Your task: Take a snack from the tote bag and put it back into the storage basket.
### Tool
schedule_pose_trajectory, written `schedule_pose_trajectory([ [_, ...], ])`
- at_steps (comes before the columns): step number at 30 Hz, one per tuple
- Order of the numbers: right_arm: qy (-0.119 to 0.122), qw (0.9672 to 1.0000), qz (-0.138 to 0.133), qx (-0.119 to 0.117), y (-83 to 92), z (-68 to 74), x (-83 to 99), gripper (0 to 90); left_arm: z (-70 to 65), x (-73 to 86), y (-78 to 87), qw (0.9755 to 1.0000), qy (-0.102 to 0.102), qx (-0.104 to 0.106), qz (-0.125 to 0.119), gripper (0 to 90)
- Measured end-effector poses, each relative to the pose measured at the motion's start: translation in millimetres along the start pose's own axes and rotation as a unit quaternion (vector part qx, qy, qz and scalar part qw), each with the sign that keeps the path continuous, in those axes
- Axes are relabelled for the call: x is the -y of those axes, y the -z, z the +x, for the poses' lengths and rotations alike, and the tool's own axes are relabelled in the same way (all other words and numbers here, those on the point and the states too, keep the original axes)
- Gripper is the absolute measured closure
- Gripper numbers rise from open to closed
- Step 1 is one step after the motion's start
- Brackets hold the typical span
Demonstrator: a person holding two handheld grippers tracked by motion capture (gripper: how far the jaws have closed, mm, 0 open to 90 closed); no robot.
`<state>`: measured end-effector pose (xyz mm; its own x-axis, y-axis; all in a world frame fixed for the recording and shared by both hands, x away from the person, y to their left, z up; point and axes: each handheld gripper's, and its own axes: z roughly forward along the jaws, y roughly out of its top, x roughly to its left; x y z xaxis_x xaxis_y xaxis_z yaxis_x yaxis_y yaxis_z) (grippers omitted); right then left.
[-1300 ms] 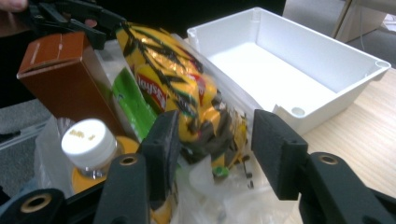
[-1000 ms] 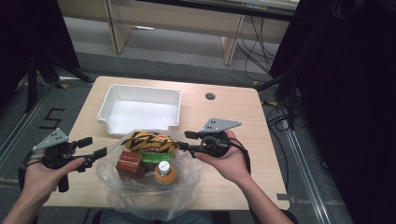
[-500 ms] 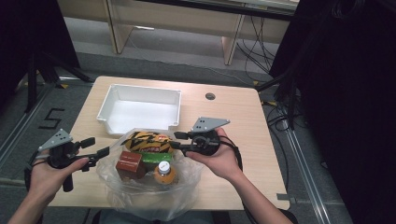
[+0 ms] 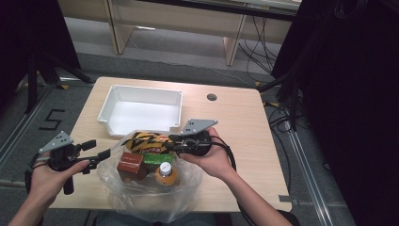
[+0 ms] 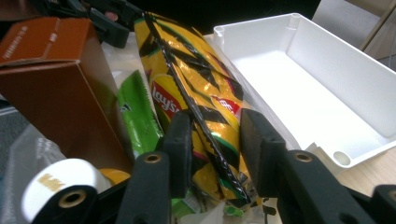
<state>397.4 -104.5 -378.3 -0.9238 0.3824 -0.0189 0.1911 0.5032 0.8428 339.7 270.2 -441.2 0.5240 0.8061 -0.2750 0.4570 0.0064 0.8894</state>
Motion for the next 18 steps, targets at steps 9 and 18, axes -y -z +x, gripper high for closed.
schedule_pose_trajectory([
  [9, 0.025, 0.9997, 0.002, -0.001, -5.7, -1.8, -0.7, 87.8, 1.5, 1.5, -1.6, 1.0000, 0.006, -0.002, 0.005, 23.3],
  [18, 0.046, 0.9985, -0.031, 0.004, -4.7, -6.6, -7.4, 90.0, 2.1, 2.6, -3.9, 0.9999, 0.008, -0.001, 0.008, 23.6],
])
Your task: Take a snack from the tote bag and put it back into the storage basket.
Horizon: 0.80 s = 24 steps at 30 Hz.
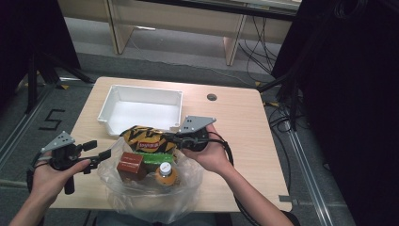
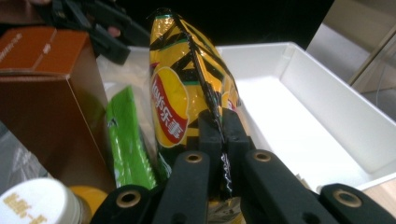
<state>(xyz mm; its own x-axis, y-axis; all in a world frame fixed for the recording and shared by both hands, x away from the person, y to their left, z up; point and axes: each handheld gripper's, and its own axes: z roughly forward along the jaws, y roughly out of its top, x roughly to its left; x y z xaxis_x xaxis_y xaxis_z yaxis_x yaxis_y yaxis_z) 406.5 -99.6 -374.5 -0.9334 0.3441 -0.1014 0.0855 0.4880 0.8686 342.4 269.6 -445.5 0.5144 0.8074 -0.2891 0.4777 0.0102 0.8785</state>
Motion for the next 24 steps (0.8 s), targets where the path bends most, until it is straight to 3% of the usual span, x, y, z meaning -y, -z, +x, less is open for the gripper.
schedule_pose_trajectory([
  [2, 0.010, 0.9999, -0.010, -0.001, 1.4, -1.7, -2.9, 90.0, 0.7, 0.1, -0.8, 1.0000, -0.003, 0.002, 0.000, 23.6],
  [11, 0.010, 0.9989, -0.046, 0.006, 14.2, -2.5, -19.0, 90.0, 0.1, 0.4, -3.7, 1.0000, -0.003, 0.005, 0.002, 23.7],
  [19, 0.018, 0.9959, -0.087, 0.016, 28.6, -5.7, -37.4, 90.0, 0.7, 0.9, -5.2, 1.0000, -0.001, 0.004, 0.005, 23.9],
  [23, 0.001, 0.9948, -0.101, 0.013, 35.3, -4.3, -45.1, 90.0, 0.0, 1.1, -6.1, 1.0000, 0.001, 0.002, 0.007, 24.0],
  [24, 0.006, 0.9944, -0.105, 0.010, 36.6, -5.2, -47.8, 90.0, -0.2, 1.1, -6.2, 1.0000, 0.002, 0.000, 0.008, 24.0],
])
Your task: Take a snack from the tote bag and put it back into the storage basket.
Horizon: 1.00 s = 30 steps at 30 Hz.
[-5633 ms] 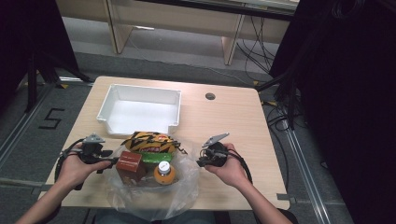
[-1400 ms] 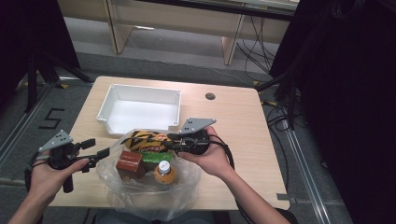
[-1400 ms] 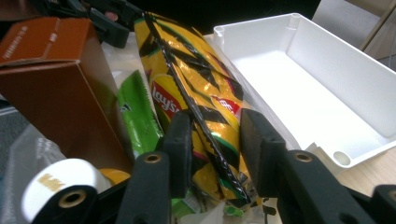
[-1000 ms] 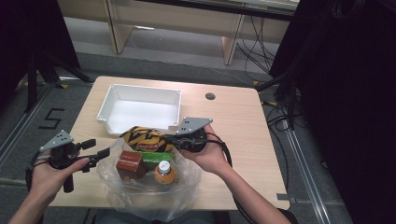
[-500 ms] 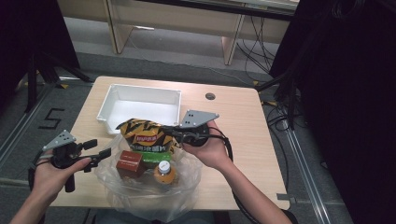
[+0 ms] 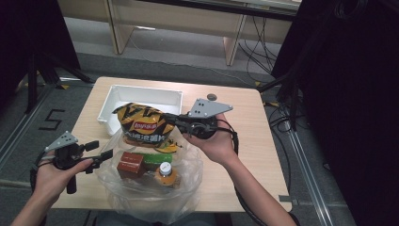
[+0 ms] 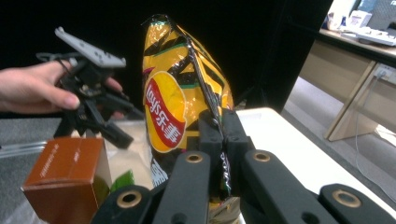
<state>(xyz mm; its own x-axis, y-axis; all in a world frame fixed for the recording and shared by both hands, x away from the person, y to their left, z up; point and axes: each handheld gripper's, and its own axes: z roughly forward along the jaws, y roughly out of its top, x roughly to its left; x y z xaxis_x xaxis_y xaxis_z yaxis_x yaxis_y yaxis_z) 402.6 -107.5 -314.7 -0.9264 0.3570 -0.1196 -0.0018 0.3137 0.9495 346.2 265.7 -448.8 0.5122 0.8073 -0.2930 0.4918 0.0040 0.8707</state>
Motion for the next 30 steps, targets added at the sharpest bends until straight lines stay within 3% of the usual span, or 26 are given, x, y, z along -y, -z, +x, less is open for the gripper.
schedule_pose_trajectory([
  [1, 0.008, 0.9999, -0.006, 0.001, 0.3, -1.1, -1.9, 90.0, 0.4, -0.1, -0.3, 1.0000, -0.004, 0.001, 0.000, 24.0],
  [3, -0.009, 0.9999, -0.009, 0.002, 3.7, -0.1, -8.0, 90.0, 0.2, 0.1, -0.8, 1.0000, -0.003, 0.001, 0.000, 24.1],
  [7, 0.004, 0.9997, -0.026, 0.003, 6.8, -2.7, -17.4, 90.0, 0.5, 0.5, -2.0, 1.0000, -0.003, 0.004, 0.001, 24.2],
  [10, -0.011, 0.9995, -0.031, -0.001, 10.9, -1.6, -24.9, 90.0, 0.6, 1.3, -3.2, 1.0000, -0.002, -0.003, 0.006, 24.8],
  [14, -0.008, 0.9989, -0.046, 0.003, 16.8, -2.5, -35.1, 90.0, 2.7, 3.3, -7.0, 0.9999, -0.002, -0.003, 0.012, 26.3],
  [18, -0.003, 0.9982, -0.060, 0.006, 20.9, -4.5, -43.6, 90.0, 4.8, 6.7, -10.6, 0.9997, 0.003, -0.006, 0.024, 28.3],
  [26, -0.008, 0.9965, -0.081, 0.015, 18.4, -18.1, -61.5, 90.0, 8.1, 13.1, -15.6, 0.9981, -0.011, -0.023, 0.056, 31.5],
  [30, -0.016, 0.9957, -0.088, 0.025, 19.2, -20.5, -72.4, 90.0, 9.6, 16.2, -19.6, 0.9973, -0.018, -0.016, 0.069, 32.2],
])
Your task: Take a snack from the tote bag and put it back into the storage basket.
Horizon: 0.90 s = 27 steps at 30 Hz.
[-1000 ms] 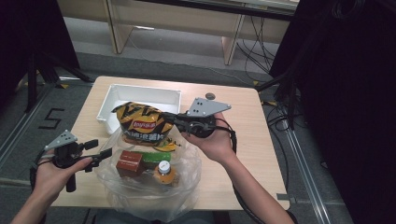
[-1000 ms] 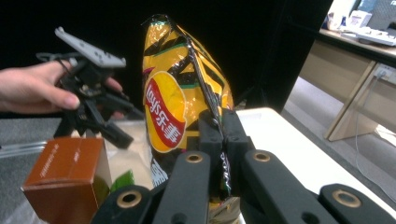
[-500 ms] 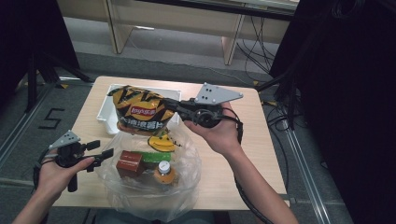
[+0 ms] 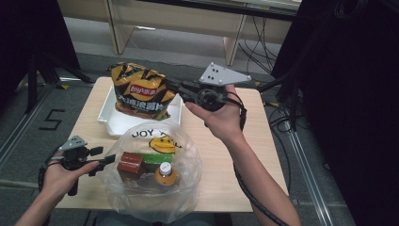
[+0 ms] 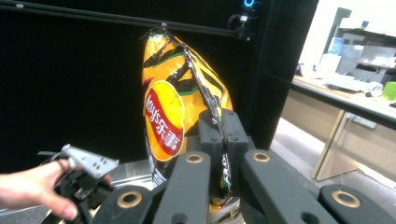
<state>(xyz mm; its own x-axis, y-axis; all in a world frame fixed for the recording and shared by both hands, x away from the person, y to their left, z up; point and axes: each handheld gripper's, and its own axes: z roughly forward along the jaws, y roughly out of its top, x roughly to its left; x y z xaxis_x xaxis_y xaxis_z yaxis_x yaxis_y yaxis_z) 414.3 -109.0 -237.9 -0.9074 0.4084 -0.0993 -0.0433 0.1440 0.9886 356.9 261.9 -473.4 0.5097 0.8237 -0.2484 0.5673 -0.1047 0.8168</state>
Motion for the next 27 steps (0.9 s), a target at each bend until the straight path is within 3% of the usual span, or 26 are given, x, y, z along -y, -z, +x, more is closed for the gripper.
schedule_pose_trajectory([
  [2, 0.009, 0.9999, -0.003, 0.008, -2.8, -4.4, -5.1, 90.0, -0.3, 0.9, -0.8, 1.0000, -0.002, -0.001, 0.008, 32.8],
  [5, -0.006, 0.9999, -0.001, 0.010, -9.4, -11.0, -8.7, 90.0, -0.5, 2.2, -1.3, 0.9999, -0.010, -0.003, 0.013, 33.2],
  [7, 0.001, 0.9998, -0.002, 0.019, -15.2, -17.0, -9.5, 90.0, -0.3, 2.8, -1.4, 0.9998, -0.009, -0.003, 0.015, 33.2],
  [11, 0.001, 0.9995, 0.017, 0.028, -33.2, -26.9, -7.7, 90.0, -0.2, 4.3, -1.2, 0.9999, -0.007, -0.004, 0.013, 33.2],
  [15, 0.002, 0.9989, 0.031, 0.035, -51.4, -38.3, 0.4, 90.0, -0.8, 5.5, 0.0, 1.0000, 0.000, -0.003, 0.009, 33.2],
  [16, -0.015, 0.9985, 0.036, 0.039, -57.0, -39.8, 4.1, 90.0, -0.2, 5.7, 0.3, 1.0000, -0.004, 0.000, 0.008, 33.1],
  [17, -0.009, 0.9985, 0.039, 0.036, -60.3, -43.2, 6.0, 90.0, -0.6, 6.0, 0.7, 1.0000, -0.004, -0.002, 0.007, 33.1],
  [23, -0.031, 0.9963, 0.063, 0.050, -87.5, -58.6, 22.8, 90.0, -1.8, 7.6, 3.6, 1.0000, -0.002, -0.005, 0.004, 33.0],
  [27, -0.033, 0.9950, 0.081, 0.049, -102.6, -69.2, 31.0, 90.0, -2.6, 9.7, 3.5, 1.0000, -0.003, -0.003, 0.001, 32.8],
])
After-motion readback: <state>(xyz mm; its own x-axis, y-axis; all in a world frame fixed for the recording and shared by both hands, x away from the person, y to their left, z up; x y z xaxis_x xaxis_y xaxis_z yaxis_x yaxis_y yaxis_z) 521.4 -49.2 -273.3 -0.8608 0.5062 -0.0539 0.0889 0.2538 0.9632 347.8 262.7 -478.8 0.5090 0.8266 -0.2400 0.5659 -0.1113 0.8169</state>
